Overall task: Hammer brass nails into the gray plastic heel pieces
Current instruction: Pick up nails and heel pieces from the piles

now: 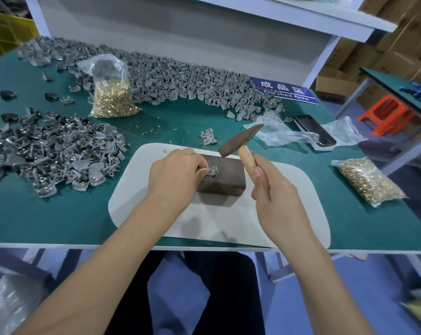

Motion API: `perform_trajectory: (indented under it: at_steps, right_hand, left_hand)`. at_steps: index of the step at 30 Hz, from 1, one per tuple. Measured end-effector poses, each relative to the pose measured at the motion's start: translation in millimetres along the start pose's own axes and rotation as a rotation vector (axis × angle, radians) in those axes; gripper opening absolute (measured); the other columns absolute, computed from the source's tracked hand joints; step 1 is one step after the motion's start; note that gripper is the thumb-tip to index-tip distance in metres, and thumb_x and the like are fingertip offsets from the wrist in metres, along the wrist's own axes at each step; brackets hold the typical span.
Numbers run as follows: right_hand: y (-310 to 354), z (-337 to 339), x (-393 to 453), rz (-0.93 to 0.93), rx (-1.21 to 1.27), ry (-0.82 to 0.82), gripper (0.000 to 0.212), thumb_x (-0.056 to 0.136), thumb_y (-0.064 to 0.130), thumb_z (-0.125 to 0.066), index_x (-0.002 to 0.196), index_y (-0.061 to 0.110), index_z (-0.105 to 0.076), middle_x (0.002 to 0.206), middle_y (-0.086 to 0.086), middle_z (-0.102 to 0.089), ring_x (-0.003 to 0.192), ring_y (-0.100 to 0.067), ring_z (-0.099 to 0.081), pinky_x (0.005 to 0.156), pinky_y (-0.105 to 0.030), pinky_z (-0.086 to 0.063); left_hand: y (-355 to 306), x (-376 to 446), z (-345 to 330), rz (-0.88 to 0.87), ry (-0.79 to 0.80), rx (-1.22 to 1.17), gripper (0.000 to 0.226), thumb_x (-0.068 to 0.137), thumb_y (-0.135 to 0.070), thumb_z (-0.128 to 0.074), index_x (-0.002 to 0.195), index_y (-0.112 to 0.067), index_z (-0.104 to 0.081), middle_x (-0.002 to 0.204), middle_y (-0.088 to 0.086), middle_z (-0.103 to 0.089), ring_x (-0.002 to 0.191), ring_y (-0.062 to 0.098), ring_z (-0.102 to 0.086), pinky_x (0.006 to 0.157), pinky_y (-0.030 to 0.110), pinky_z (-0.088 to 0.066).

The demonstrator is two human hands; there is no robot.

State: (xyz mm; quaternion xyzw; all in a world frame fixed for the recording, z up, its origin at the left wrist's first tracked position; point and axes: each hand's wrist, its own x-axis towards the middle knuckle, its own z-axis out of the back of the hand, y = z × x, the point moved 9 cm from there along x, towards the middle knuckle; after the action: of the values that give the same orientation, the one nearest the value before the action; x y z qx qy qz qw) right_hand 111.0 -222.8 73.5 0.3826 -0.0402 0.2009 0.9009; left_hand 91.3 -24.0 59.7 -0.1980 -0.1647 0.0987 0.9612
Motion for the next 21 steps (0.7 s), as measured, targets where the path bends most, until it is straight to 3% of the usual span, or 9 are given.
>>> perform_trajectory:
  at_steps: [4, 9, 12, 17, 21]
  right_hand:
    - [-3, -14, -1, -0.018, -0.087, 0.114, 0.036, 0.109, 0.041, -0.032, 0.138, 0.044, -0.054, 0.066, 0.017, -0.051, 0.069, -0.015, -0.052, 0.071, -0.04, -0.049]
    - [-2, -4, 4, -0.011, -0.061, 0.047, 0.032, 0.11, 0.042, -0.032, 0.133, 0.046, -0.053, 0.064, 0.019, -0.052, 0.066, -0.016, -0.05, 0.066, -0.042, -0.046]
    - [3, -11, 4, 0.006, -0.081, 0.106, 0.029, 0.11, 0.039, -0.033, 0.128, 0.046, -0.054, 0.065, 0.013, -0.054, 0.067, -0.019, -0.052, 0.067, -0.044, -0.049]
    - [0, -5, 2, -0.024, -0.02, -0.002, 0.032, 0.111, 0.035, -0.033, 0.128, 0.028, -0.058, 0.066, 0.018, -0.045, 0.064, -0.012, -0.046, 0.065, -0.036, -0.039]
    - [4, -13, 1, -0.008, -0.073, 0.089, 0.028, 0.111, 0.036, -0.034, 0.124, 0.043, -0.057, 0.064, 0.01, -0.05, 0.067, -0.024, -0.051, 0.065, -0.042, -0.046]
  left_hand:
    - [-1, 0, 1, 0.009, 0.0, 0.002, 0.012, 0.101, -0.035, -0.058, 0.1, -0.033, -0.07, 0.106, -0.011, -0.064, 0.106, 0.015, -0.055, 0.076, 0.034, -0.048]
    - [-1, 1, 1, 0.005, 0.007, -0.002, 0.014, 0.102, -0.037, -0.058, 0.1, -0.033, -0.07, 0.107, -0.011, -0.064, 0.108, 0.016, -0.055, 0.077, 0.034, -0.048]
    - [-2, 1, 1, 0.004, 0.001, 0.008, 0.012, 0.102, -0.035, -0.058, 0.101, -0.033, -0.071, 0.106, -0.01, -0.064, 0.108, 0.017, -0.055, 0.075, 0.034, -0.046]
    - [-2, 2, 1, -0.003, -0.005, 0.005, 0.012, 0.1, -0.035, -0.06, 0.1, -0.031, -0.071, 0.107, -0.01, -0.065, 0.108, 0.018, -0.057, 0.075, 0.035, -0.046]
    - [-1, 2, 0, -0.008, 0.003, 0.019, 0.012, 0.101, -0.033, -0.059, 0.101, -0.03, -0.071, 0.107, -0.009, -0.065, 0.108, 0.018, -0.056, 0.075, 0.035, -0.046]
